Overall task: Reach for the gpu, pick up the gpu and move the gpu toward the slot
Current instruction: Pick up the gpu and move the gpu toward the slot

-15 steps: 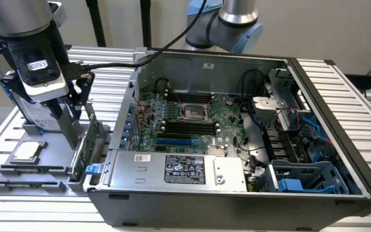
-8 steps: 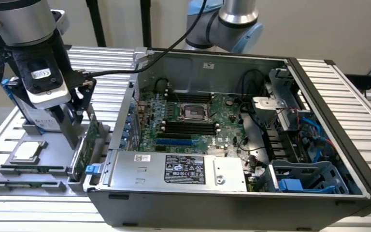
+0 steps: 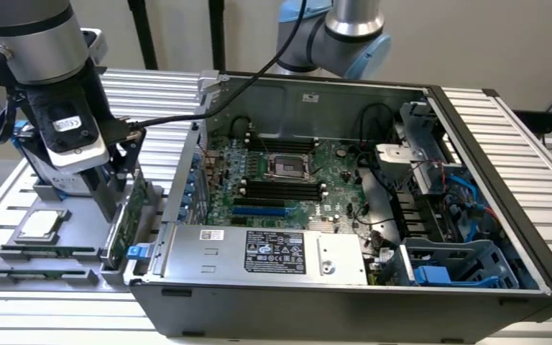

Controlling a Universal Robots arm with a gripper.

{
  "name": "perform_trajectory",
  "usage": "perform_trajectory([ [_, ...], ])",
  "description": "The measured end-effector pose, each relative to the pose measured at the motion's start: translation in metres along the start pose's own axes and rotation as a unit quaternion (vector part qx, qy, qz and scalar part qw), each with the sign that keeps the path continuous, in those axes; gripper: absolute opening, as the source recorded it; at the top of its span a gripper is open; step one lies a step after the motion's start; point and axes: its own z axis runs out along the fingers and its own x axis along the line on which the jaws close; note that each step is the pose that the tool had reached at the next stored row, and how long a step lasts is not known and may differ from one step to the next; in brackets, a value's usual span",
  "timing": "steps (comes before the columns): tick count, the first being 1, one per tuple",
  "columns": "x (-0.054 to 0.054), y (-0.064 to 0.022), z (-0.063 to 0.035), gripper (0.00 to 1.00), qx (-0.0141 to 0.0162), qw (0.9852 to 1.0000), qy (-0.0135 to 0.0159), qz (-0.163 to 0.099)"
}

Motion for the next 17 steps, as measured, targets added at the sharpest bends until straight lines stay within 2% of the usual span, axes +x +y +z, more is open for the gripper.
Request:
perform_trajectory([
  [9,0.000,-0.0006,0.0163,0.42,0.0045,1.0000,-0.0001,0.003],
  [17,0.000,-0.0010,0.0310,0.42,0.0102,0.9999,-0.0002,0.005],
])
